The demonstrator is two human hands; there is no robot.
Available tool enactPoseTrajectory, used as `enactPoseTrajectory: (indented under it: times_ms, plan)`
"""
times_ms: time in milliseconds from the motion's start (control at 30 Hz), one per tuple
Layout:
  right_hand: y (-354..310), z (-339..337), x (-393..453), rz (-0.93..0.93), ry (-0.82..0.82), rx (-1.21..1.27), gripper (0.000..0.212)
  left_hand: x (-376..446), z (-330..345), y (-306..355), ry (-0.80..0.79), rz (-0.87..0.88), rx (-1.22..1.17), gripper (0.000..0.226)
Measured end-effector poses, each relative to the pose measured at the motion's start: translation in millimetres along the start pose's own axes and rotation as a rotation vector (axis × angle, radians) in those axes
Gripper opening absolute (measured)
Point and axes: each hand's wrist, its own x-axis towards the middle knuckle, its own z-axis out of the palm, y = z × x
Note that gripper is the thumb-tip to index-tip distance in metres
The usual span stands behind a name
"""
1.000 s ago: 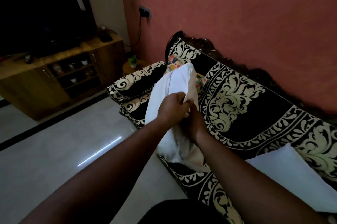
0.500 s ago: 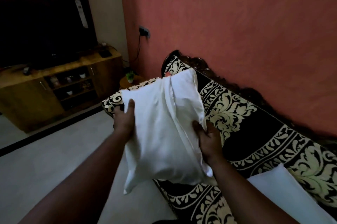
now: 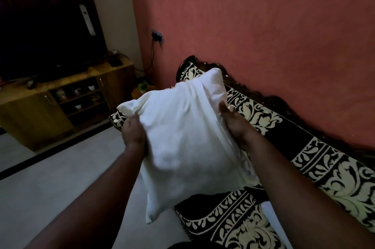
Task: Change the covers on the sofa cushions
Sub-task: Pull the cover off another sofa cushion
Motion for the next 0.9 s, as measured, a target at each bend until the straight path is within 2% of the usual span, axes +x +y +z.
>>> enactPoseTrajectory:
  times_ms: [33,133,200,300,367,467,600,667,733,767,833,900]
  plan:
    - [-8,-4,3,0.005,-0.012,0.042,0.065,0,-1,-2,-0.004,0.000,-0.034,0.049]
    - [-19,-7,19,0.042,0.095,0.012,0.081,-6,6,4,-0.019,0.051,0.022,0.039]
    - [-13,-3,24,0.004,0.153,-0.028,0.066,-6,12,11,0.000,0.086,0.112,0.034]
    - [11,-3,25,-0.040,0.267,-0.096,0.039,3,14,14,0.091,0.065,0.244,0.043]
    - [29,-11,23,-0.086,0.397,-0.168,0.034,11,6,12,0.149,0.001,0.273,0.043]
    - [52,-40,15,-0.126,0.532,-0.139,0.035,23,-16,4,0.230,-0.070,0.357,0.042]
    - [67,-76,2,-0.182,0.532,-0.007,0.022,18,-30,-15,0.263,-0.078,0.471,0.043]
    - [72,-80,-2,-0.174,0.497,0.031,0.025,11,-25,-19,0.242,-0.013,0.562,0.042]
    - [75,-80,-12,-0.188,0.424,0.098,0.025,7,-18,-11,0.187,0.137,0.559,0.041]
    - [76,-80,-18,-0.218,0.381,0.127,0.023,8,-12,-5,0.124,0.229,0.478,0.045]
    - [78,-78,-29,-0.270,0.293,0.155,0.020,7,4,10,-0.134,0.321,0.305,0.056]
    - [78,-73,-34,-0.300,0.222,0.169,0.022,-5,22,19,-0.472,0.232,0.334,0.053]
